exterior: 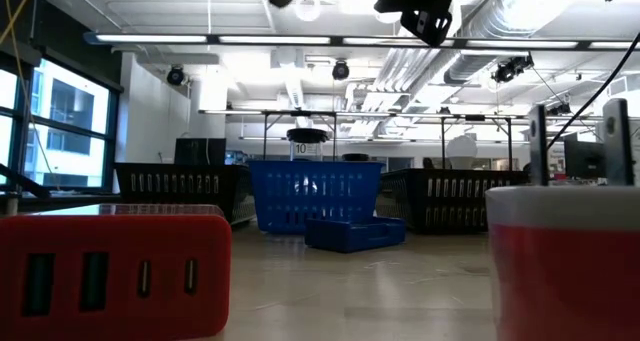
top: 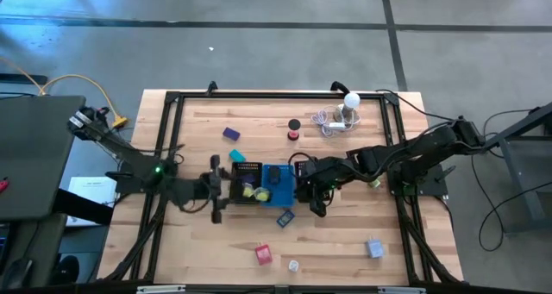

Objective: Pick & Place Office items
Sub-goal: Put the green hourglass into the blue bin

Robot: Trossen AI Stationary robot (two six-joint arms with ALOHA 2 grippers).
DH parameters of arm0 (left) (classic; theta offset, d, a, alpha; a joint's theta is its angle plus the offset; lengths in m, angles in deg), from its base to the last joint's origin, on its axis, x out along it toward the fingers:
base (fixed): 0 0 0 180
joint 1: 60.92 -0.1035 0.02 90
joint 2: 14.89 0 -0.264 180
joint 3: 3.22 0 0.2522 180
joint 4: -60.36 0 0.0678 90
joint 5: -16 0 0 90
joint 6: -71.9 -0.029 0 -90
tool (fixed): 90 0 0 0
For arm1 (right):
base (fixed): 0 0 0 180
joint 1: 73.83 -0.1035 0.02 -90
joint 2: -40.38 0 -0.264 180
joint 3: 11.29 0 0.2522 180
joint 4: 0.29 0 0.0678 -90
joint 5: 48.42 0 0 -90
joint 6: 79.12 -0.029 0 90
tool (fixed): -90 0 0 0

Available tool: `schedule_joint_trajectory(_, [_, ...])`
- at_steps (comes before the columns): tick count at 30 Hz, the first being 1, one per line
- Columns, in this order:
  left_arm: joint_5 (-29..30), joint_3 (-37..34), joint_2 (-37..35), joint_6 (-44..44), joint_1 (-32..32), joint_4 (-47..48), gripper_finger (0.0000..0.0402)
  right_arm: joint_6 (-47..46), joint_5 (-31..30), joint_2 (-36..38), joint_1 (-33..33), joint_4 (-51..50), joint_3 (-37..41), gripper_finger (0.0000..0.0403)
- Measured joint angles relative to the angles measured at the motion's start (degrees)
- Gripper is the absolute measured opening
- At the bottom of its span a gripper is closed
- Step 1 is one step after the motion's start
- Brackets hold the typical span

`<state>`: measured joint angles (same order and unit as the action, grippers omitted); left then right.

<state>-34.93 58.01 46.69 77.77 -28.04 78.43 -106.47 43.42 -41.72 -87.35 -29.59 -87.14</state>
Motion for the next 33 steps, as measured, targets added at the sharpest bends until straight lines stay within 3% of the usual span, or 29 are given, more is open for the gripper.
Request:
schedule_joint_trajectory(10, [-17.01,5.91,2.47,5.98,-13.62,11.59,0.0201,0.63,-0.08,-0.04,0.02,1.62,0.00,0.0064])
schedule_joint_trajectory(17, [-26.71,9.02,6.64,5.57,-19.18,13.40,0.0201,2.26,-2.43,-0.04,-0.43,1.26,0.00,0.0064])
schedule_joint_trajectory(25, [-28.03,10.84,13.58,4.04,-20.41,15.33,0.0201,3.28,-6.33,-0.07,-2.53,0.24,0.00,0.0064])
schedule_joint_trajectory(33, [-28.00,18.00,20.65,5.41,-20.37,23.82,0.0201,3.64,-6.46,-0.07,-2.71,-0.64,0.02,0.0064])
